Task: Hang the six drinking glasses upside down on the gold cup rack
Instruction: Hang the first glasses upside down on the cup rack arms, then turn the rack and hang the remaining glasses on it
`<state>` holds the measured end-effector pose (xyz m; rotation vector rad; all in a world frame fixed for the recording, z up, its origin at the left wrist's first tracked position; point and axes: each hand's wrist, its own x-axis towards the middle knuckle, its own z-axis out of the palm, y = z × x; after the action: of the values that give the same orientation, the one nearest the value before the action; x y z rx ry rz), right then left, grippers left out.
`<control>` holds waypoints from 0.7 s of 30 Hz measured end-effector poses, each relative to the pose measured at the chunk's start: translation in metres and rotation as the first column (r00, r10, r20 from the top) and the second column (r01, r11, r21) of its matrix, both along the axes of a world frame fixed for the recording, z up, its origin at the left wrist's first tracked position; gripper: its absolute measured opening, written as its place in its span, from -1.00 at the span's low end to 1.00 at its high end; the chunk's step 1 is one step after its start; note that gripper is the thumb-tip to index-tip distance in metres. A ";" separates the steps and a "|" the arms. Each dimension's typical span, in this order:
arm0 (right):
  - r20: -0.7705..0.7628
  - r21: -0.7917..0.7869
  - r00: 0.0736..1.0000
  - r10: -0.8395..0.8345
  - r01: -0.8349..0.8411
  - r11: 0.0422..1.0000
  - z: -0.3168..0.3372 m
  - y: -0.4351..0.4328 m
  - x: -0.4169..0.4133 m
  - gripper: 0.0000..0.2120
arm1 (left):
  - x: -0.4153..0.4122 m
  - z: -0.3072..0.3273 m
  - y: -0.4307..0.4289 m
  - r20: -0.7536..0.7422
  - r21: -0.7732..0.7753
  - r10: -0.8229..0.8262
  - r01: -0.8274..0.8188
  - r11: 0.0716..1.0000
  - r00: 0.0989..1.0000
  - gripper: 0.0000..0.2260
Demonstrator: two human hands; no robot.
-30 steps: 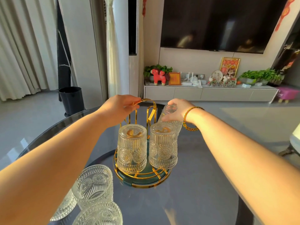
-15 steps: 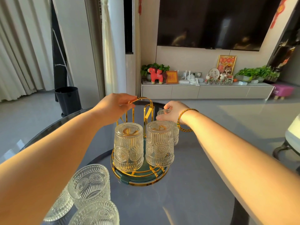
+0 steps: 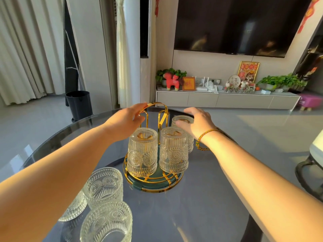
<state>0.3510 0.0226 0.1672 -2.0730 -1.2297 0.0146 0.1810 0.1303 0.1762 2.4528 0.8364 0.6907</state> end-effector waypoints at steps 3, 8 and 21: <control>-0.006 0.204 1.000 0.023 -0.021 0.979 -0.010 -0.023 -0.025 -0.60 | -0.020 -0.012 -0.006 0.016 0.003 0.038 -0.038 0.999 0.999 -0.62; -0.165 0.333 0.970 0.176 -0.113 0.936 -0.051 -0.064 -0.085 -0.62 | -0.069 -0.043 -0.020 -0.018 0.026 0.121 -0.120 0.992 0.993 -0.66; -0.590 0.037 0.714 0.377 -0.442 0.896 -0.147 -0.098 -0.172 -0.07 | -0.138 -0.088 -0.046 -0.099 0.158 0.313 -0.295 0.942 0.945 -0.57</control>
<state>0.1793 -0.0755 0.0198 -1.6306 -1.2680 0.8870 0.0427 0.0846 0.0878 2.5383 1.2759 0.7338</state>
